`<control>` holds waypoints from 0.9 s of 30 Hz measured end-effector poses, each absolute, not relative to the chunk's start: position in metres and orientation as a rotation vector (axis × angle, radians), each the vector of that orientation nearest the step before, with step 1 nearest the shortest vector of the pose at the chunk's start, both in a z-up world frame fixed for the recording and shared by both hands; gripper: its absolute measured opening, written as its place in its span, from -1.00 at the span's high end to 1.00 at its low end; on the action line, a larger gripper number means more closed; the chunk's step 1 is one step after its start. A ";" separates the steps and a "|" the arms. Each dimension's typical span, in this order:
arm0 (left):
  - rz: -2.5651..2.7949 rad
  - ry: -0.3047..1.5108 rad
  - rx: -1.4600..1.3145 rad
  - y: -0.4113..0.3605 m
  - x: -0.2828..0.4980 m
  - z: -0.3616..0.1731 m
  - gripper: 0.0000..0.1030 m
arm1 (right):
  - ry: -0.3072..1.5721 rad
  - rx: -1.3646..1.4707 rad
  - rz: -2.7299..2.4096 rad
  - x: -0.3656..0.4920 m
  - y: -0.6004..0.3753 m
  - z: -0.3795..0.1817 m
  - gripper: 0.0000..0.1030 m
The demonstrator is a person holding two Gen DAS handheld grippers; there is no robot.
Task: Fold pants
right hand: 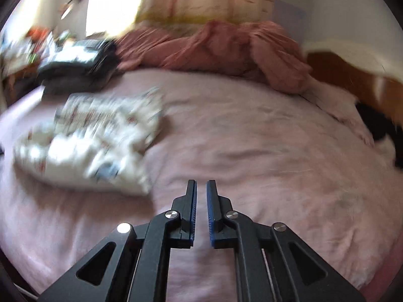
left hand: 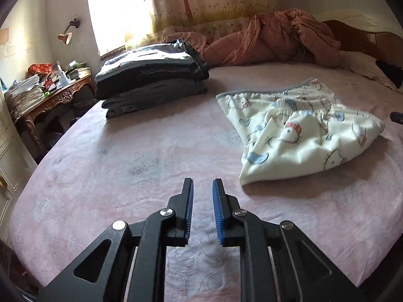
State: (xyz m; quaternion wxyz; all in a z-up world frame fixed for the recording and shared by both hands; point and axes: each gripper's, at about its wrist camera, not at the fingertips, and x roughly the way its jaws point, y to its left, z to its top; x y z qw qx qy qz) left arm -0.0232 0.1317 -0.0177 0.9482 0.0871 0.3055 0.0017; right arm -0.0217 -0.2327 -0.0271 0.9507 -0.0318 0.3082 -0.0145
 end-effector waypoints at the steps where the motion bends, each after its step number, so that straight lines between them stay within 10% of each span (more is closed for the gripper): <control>1: -0.019 0.606 0.171 0.128 -0.021 -0.010 0.71 | 0.624 -0.023 -0.027 -0.019 -0.238 -0.022 0.85; 9: -0.286 0.721 -0.008 0.070 0.057 0.014 0.71 | 0.643 0.175 0.271 0.022 -0.189 0.020 0.86; 27: -0.223 0.802 -0.144 0.064 0.101 -0.046 0.68 | 0.840 0.352 0.259 0.107 -0.164 -0.069 0.86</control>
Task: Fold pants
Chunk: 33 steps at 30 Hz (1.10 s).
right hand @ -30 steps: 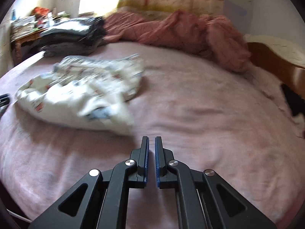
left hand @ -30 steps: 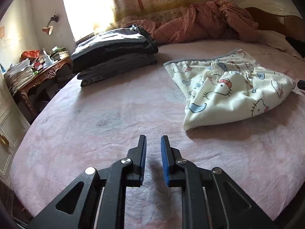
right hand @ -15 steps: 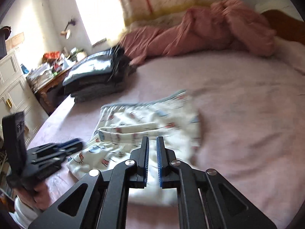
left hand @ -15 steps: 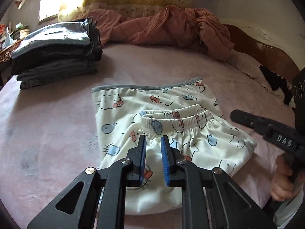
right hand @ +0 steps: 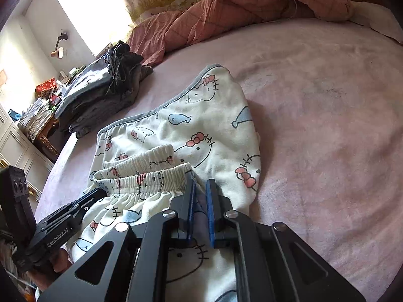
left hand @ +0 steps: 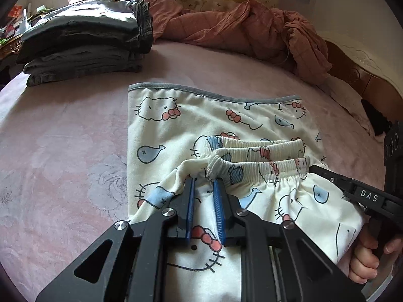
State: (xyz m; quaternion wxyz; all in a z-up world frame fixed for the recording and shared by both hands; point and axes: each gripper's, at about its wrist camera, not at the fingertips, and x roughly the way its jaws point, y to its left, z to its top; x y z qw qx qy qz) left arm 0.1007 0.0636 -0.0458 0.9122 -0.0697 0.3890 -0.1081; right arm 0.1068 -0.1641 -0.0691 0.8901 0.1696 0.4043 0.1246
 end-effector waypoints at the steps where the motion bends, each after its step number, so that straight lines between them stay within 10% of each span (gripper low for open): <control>1: -0.220 0.799 -0.144 0.063 0.099 -0.045 0.68 | 0.836 0.348 0.257 0.107 -0.164 -0.069 0.86; 16: -0.133 0.591 0.005 0.077 0.029 -0.017 0.42 | 0.619 0.159 0.276 0.047 -0.168 -0.025 0.85; 33: -0.325 0.483 0.674 0.064 -0.039 -0.037 0.16 | 0.528 -0.487 0.331 -0.050 -0.142 -0.030 0.24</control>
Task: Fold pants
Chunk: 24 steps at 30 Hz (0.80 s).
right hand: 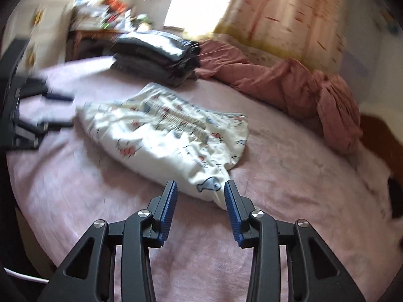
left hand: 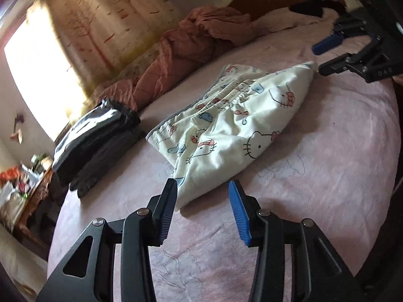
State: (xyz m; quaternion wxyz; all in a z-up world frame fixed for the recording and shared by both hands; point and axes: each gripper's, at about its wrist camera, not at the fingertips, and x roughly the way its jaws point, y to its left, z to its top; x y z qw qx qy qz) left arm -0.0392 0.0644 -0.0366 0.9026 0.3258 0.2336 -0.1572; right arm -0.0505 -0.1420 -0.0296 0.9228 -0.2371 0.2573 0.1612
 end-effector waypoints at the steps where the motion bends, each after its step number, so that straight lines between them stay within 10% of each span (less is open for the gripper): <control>1: -0.339 0.483 0.705 0.065 -0.037 -0.036 0.16 | 0.521 -0.546 0.344 -0.053 -0.136 -0.031 0.24; 8: -0.454 0.498 0.867 0.061 -0.013 -0.044 -0.21 | 0.445 -0.938 0.356 -0.052 -0.102 -0.055 -0.19; 11: -0.478 0.510 0.829 0.057 -0.004 -0.047 -0.08 | 0.476 -0.917 0.410 -0.042 -0.094 -0.060 0.03; 15: -0.485 0.520 0.831 0.047 -0.003 -0.053 0.81 | 0.483 -0.864 0.406 -0.030 -0.092 -0.065 0.36; 18: -0.507 0.483 0.819 0.048 -0.015 -0.048 0.86 | 0.484 -0.798 0.409 -0.029 -0.095 -0.063 0.75; 24: -0.562 0.524 0.543 0.074 -0.035 -0.008 0.88 | 0.526 -0.689 0.510 -0.049 -0.112 -0.045 0.87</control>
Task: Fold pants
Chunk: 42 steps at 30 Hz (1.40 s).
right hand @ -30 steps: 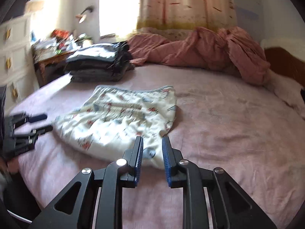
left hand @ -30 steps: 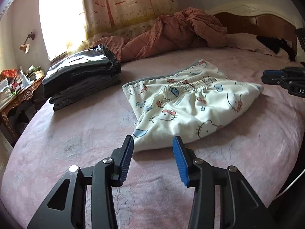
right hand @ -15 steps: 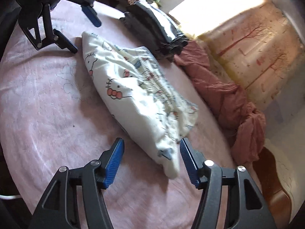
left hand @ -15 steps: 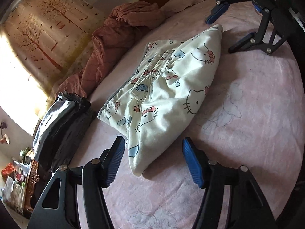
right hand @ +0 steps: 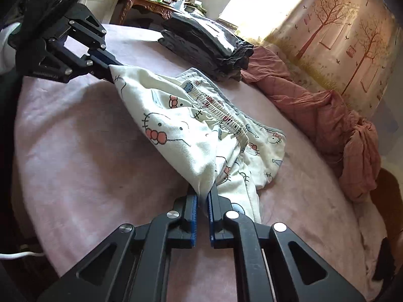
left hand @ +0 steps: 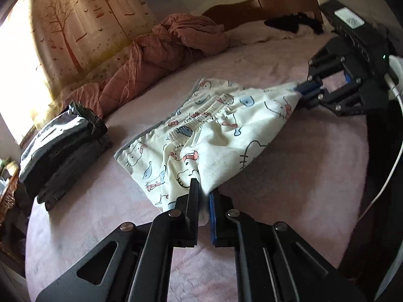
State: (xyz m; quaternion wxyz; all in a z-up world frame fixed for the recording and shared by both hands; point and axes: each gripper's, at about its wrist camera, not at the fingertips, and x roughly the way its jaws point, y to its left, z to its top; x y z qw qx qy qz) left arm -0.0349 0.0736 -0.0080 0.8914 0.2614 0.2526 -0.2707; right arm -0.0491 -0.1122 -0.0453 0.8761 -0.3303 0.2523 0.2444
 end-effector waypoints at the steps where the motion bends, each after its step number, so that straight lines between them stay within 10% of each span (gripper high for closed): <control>1: -0.567 0.499 0.531 0.077 -0.047 -0.001 0.88 | 0.533 -0.667 0.536 -0.055 -0.114 -0.041 0.87; 12: -0.519 0.556 0.439 0.091 -0.106 0.018 0.87 | 0.535 -0.492 0.698 -0.116 -0.128 0.004 0.88; 35: -0.379 0.754 0.297 0.111 0.096 -0.009 0.71 | 0.820 -0.268 0.682 0.127 -0.106 -0.005 0.87; 39: -0.298 0.709 0.253 0.126 0.090 -0.007 -0.09 | 0.842 -0.201 0.596 0.134 -0.122 -0.019 0.34; 42: -0.284 0.711 0.132 0.151 0.080 0.002 -0.11 | 0.778 -0.155 0.501 0.124 -0.143 -0.014 -0.04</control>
